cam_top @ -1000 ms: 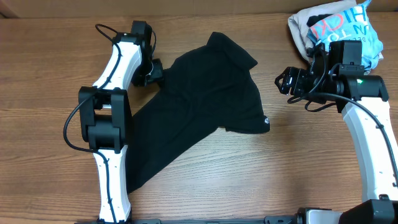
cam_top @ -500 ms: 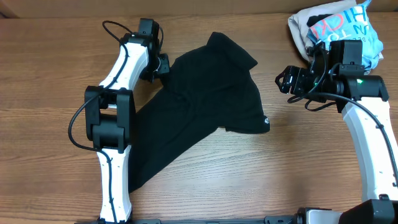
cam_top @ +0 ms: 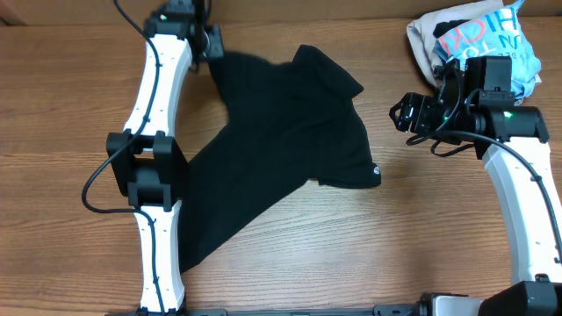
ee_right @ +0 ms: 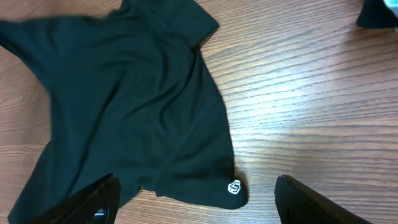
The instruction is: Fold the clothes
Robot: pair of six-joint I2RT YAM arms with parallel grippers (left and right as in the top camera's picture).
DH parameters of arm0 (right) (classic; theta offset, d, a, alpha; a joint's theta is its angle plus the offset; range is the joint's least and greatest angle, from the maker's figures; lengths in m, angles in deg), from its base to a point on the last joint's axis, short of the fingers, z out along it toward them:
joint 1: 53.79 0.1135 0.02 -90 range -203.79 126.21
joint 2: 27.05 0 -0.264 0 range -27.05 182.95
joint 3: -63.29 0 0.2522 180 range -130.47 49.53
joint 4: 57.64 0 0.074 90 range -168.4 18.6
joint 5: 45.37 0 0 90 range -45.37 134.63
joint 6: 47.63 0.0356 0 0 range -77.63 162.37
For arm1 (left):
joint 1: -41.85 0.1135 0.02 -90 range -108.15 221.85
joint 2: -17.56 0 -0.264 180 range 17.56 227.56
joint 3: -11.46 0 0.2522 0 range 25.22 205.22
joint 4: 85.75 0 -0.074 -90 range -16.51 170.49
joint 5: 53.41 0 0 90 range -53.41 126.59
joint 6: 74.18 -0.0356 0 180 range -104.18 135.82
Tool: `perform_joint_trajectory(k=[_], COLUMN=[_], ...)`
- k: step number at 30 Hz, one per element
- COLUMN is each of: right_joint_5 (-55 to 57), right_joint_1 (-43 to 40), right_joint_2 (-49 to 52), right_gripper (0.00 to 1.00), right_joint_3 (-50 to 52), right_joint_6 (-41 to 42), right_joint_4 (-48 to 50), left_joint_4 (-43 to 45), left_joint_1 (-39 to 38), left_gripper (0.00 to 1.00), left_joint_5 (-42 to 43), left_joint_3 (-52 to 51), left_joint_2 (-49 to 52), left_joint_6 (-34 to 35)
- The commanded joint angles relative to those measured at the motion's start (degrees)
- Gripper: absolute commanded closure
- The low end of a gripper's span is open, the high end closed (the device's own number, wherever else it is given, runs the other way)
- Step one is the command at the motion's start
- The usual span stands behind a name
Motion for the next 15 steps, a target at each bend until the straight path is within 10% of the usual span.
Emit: perform_joint_trajectory(k=[1,8,10,13,15], right_joint_5=[0.96,0.96,0.96,0.96,0.96], right_joint_1=[0.11,0.13,0.13,0.13,0.13], right_joint_2=[0.13,0.35,0.35,0.35,0.35], right_gripper=[0.17,0.17,0.17,0.17,0.17], right_joint_3=[-1.03,-1.03,-1.03,-1.03,-1.03], right_joint_6=[-0.20,-0.20,-0.20,-0.20,-0.20], right_joint_4=[0.50,0.48,0.48,0.52,0.52], left_joint_4=[3.48,20.26,23.28,23.23,19.61], left_joint_1=[0.31,0.96,1.53,2.08,2.08], left_gripper=[0.96,0.96,0.68,0.00,0.00], left_joint_5=[-7.74,-20.04,-20.76,-20.76,-20.72], left_joint_3=[5.79,6.32,6.32,6.95,8.20], left_joint_2=[-0.42,-0.02,-0.02,-0.35,-0.96], left_joint_6=[-3.69,-8.04,-9.66,-9.66,-8.96])
